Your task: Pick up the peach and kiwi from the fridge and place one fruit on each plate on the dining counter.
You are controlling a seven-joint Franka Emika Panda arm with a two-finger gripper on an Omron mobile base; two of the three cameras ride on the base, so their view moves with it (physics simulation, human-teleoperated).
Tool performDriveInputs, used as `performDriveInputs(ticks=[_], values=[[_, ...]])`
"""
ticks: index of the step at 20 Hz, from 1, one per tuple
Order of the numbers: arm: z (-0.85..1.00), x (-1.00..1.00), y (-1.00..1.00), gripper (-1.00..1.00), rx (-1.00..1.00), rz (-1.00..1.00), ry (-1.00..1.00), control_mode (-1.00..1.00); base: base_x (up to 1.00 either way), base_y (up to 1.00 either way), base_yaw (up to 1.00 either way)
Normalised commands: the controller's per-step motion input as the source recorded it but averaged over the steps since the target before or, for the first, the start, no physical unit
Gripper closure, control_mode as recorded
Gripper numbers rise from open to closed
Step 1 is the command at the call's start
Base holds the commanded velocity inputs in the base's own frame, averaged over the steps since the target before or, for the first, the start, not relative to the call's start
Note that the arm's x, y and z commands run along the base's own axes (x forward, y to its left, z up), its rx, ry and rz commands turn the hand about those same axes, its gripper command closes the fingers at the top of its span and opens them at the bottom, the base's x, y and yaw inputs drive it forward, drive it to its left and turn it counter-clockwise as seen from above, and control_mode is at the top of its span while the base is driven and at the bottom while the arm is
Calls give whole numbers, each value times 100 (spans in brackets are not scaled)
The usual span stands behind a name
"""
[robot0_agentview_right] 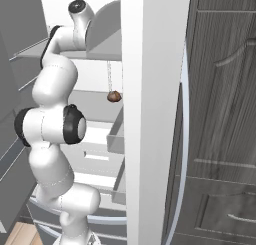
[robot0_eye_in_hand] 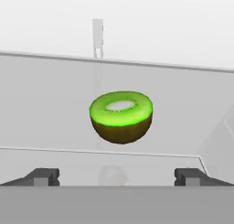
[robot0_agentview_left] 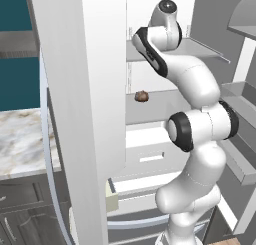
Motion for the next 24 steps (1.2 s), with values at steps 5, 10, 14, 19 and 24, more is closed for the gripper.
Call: performDriveInputs(ticks=[5,10,14,19,24], values=[[-1,26,0,-100,0,-1,0,-100,0,0,0],[-13,37,0,-100,0,-1,0,-100,0,0,0],[-9,16,0,-100,0,-1,0,-100,0,0,0],[0,19,0,-100,0,0,0,-100,0,0,0],[-3,3,0,-100,0,0,3,-100,0,0,0]])
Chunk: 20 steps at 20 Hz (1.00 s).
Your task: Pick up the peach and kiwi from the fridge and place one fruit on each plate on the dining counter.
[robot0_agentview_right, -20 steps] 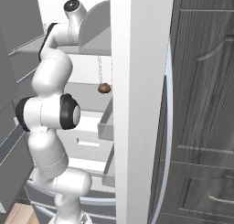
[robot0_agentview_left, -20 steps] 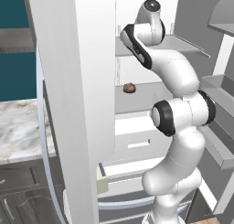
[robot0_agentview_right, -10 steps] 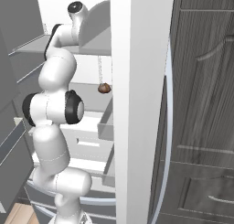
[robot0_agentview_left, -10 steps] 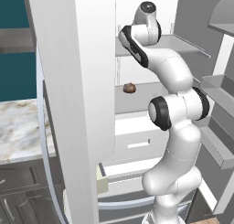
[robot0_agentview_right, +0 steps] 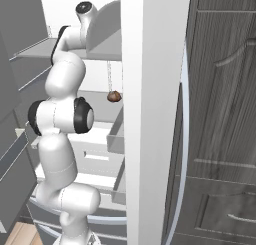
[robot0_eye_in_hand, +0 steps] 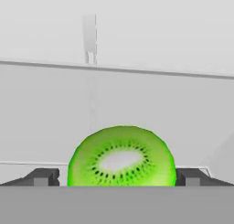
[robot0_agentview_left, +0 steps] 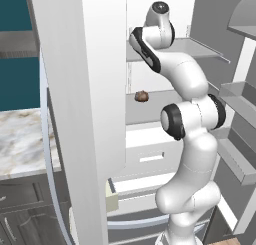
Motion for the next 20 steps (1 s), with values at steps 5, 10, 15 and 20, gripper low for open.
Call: performDriveInputs(ticks=[5,10,15,20], values=[[-25,0,0,-100,0,0,2,-100,0,0,0],[-10,0,0,-100,0,0,0,-100,0,0,0],[-9,20,0,-100,0,0,0,-100,0,0,0],[0,0,0,-100,0,0,0,-100,0,0,0]])
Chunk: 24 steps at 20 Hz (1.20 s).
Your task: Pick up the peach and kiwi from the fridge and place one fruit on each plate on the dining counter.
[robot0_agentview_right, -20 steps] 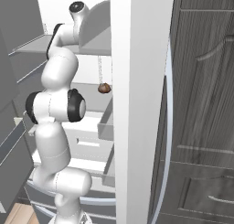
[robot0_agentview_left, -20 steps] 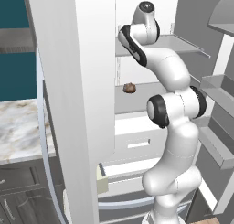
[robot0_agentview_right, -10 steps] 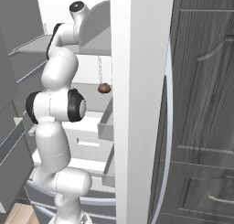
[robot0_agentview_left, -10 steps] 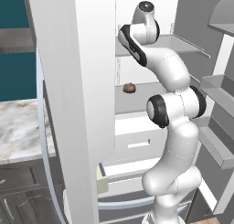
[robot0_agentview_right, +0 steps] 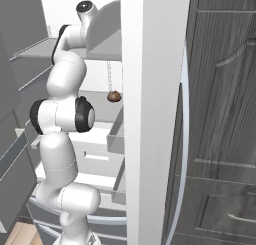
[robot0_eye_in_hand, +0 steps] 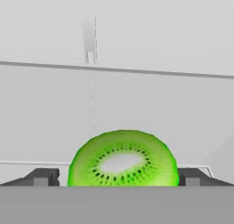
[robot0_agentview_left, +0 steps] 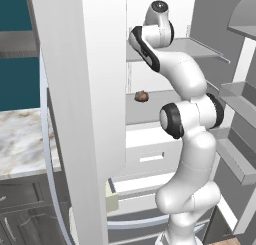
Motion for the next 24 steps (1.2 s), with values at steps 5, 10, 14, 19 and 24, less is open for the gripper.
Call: performDriveInputs(ticks=[5,10,14,19,24], values=[[0,0,0,100,0,0,0,-100,0,0,0],[0,-2,0,100,0,0,0,-100,0,0,0],[-3,-52,0,100,2,0,-4,-100,0,0,0],[-27,-100,4,100,3,0,-10,-100,0,0,0],[-1,-100,0,100,6,0,-4,-100,0,0,0]])
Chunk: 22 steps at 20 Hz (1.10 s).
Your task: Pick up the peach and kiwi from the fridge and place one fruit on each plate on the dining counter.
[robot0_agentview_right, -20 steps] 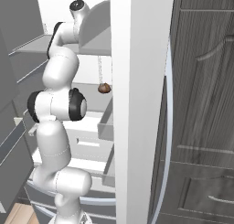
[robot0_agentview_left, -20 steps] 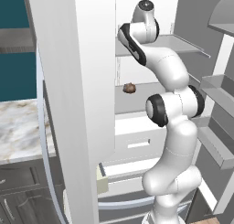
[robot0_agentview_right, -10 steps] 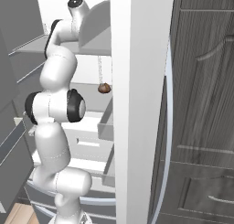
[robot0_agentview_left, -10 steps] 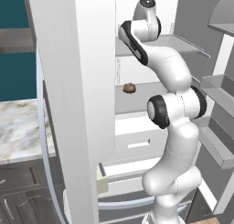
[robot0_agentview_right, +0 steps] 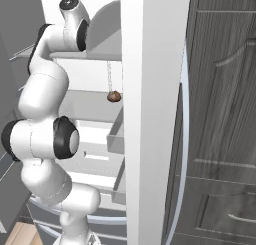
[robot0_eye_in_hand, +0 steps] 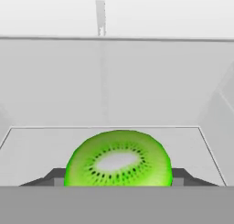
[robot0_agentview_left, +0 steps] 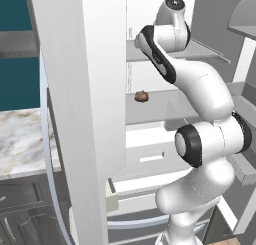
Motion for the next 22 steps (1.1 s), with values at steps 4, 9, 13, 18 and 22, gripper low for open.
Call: performDriveInputs(ticks=[4,9,13,18,22], values=[[-7,-100,7,100,5,0,-5,-100,0,0,0],[0,-100,15,100,5,0,-1,-100,0,0,0],[-9,-100,4,100,7,0,1,-100,0,0,0],[-49,-95,0,100,4,0,15,-100,0,0,0],[-79,-80,3,100,0,0,19,-100,0,0,0]])
